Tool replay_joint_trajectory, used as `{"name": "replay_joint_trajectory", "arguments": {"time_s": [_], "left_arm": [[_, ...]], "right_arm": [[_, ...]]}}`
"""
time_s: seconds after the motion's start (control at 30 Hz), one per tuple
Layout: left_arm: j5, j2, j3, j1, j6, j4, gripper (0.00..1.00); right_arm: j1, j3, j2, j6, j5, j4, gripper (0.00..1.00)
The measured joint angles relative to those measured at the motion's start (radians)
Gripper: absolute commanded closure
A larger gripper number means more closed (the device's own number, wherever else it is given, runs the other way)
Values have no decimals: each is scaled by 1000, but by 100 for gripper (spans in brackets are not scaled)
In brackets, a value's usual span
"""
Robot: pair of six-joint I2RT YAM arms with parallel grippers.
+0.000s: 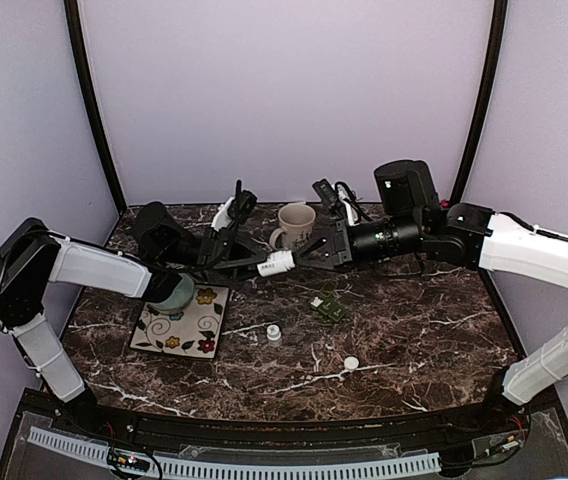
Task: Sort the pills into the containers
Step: Pass from the left arm to the right, then place the pill bottle at the center of the board.
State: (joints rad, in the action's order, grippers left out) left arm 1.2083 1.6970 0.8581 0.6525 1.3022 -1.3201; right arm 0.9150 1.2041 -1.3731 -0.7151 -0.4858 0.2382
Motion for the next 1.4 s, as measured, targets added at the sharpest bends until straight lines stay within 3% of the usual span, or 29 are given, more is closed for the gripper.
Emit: {"name": "replay_joint_trajectory", "arguments": {"time_s": [0.2,0.4,0.77,1.07,1.4], "left_arm": [[-33,-47,-17,-20,-92,118,38],[-109,-120,-21,-39,-264,356,36],[-286,-195,-14,-61,-542,781,35],[-363,-208,6,-50,-656,959,35],[-449,-211,72,37,-772,1117,35]], "right_arm": [[-1,0,0,29,34,54,100],[-14,15,1,74,97,149,100],[-52,57,-19,218,353,472,100],[-89,21,-93,298,510,639,100],[-128,-27,-180,357,586,691,100]]}}
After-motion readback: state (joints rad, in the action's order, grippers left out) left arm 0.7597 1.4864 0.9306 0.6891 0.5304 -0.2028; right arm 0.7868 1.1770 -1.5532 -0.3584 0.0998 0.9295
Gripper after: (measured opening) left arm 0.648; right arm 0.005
